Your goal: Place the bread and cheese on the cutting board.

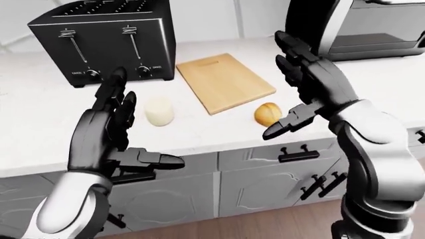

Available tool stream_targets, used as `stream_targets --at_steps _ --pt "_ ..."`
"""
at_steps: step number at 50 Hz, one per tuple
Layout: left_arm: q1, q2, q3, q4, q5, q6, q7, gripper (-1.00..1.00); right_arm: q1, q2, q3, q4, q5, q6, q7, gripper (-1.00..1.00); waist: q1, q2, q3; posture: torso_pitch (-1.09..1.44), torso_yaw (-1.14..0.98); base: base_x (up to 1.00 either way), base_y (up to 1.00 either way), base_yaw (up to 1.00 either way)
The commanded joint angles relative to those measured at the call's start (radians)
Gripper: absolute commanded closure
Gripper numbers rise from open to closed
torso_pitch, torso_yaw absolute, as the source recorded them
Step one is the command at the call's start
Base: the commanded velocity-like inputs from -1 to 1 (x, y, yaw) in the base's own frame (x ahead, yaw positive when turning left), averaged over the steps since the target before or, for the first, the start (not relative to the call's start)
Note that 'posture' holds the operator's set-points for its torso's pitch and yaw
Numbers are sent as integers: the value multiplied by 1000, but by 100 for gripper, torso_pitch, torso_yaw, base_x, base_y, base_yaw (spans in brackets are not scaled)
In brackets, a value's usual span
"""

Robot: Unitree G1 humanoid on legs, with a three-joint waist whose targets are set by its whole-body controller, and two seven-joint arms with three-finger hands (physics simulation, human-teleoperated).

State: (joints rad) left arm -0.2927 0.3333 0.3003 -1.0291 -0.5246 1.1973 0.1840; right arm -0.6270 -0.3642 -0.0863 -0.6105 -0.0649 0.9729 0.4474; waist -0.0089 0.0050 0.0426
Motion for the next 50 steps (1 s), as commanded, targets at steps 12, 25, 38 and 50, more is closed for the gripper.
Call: stream_targets --at_steps 12,25,38,50 --pt "-39 -56 5 -18 173 -1 -143 -100 -327 -134 -15 561 -305 -515 426 -100 1 -2 -27 0 0 0 0 0" --pt "-28 -94 -2 -18 265 -10 -218 -100 -518 -187 -22 872 -476 -1054 725 -100 0 1 -31 0 0 0 0 0" --pt "-15 -99 1 -18 272 -25 -229 -100 -535 -192 -39 860 -510 -1163 805 -29 -2 0 -26 0 0 0 0 0" --pt "0 -95 9 -18 259 -36 -224 -100 -498 -178 -39 796 -511 -1160 841 -8 -5 -1 -15 0 0 0 0 0"
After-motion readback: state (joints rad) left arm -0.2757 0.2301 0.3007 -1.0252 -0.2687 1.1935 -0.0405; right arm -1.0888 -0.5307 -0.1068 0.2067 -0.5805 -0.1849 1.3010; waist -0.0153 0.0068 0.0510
